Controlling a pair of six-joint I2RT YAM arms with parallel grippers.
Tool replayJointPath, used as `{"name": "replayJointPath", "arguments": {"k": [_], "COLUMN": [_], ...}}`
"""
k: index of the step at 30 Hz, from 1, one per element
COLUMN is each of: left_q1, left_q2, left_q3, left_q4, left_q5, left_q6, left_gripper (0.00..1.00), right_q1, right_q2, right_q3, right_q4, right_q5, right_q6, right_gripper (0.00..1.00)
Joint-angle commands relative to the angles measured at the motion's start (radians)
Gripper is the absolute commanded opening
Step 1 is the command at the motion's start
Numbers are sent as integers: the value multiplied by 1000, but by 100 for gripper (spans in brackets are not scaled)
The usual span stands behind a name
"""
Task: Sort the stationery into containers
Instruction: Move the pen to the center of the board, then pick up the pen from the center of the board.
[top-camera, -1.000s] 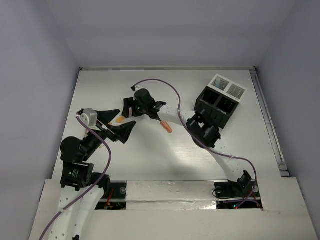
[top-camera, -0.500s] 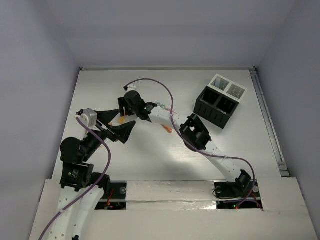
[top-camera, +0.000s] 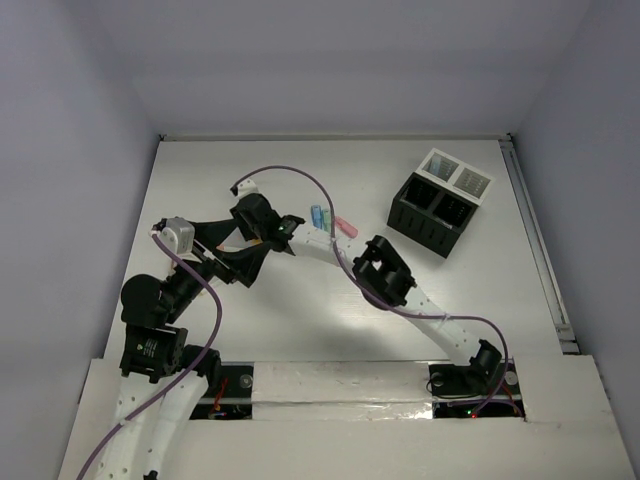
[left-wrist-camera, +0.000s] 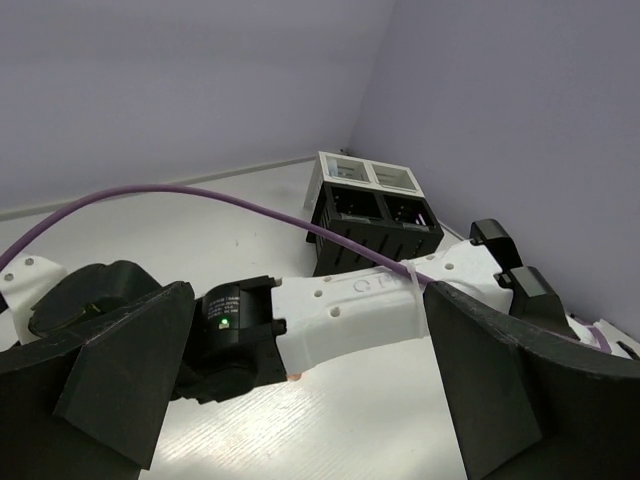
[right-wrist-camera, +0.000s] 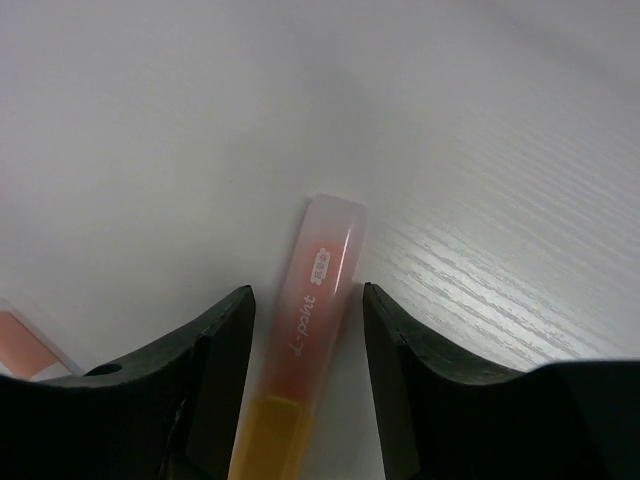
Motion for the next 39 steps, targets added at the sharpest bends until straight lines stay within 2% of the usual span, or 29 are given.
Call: {"name": "replayJointPath", "arguments": {"k": [1, 9, 12, 14, 19, 25, 31, 34, 36, 39], "left_q1": [-7, -7, -7, -7, -7, -7, -7, -7, -7, 2], "left_q2": [2, 2, 2, 2, 5, 8, 7, 7, 5, 8], "left_q3": [40, 40, 40, 40, 40, 40, 40, 40, 40, 40], "left_q4": [35, 35, 33, 33, 36, 36, 35, 35, 35, 36], "left_q5": [-3, 1, 1, 0, 0, 1, 1, 1, 1, 3], "left_q6": [8, 7, 7, 7, 5, 5, 8, 8, 7, 7], "left_gripper": [99, 99, 99, 99, 99, 99, 99, 99, 99, 99], "right_q1": [8, -21, -39, -50, -71, -71, -71, -71, -71, -84], "right_q2": [-52, -241, -285, -298, -270, -178, -61, -23, -28, -66], "right_q3": [-140, -439, -505, -525, -468, -290, -108, -47, -44, -81], "right_q4": [-30, 86, 103, 108, 80, -18, -88, -105, -80, 9], "right_q5": [39, -49, -79, -93, -173, -294, -358, -343, -273, -227], "right_q6": [-65, -136, -148, -148, -148, -148, -118, -111, -107, -87], "right_gripper": [53, 50, 47, 49, 67, 67, 57, 42, 30, 22]}}
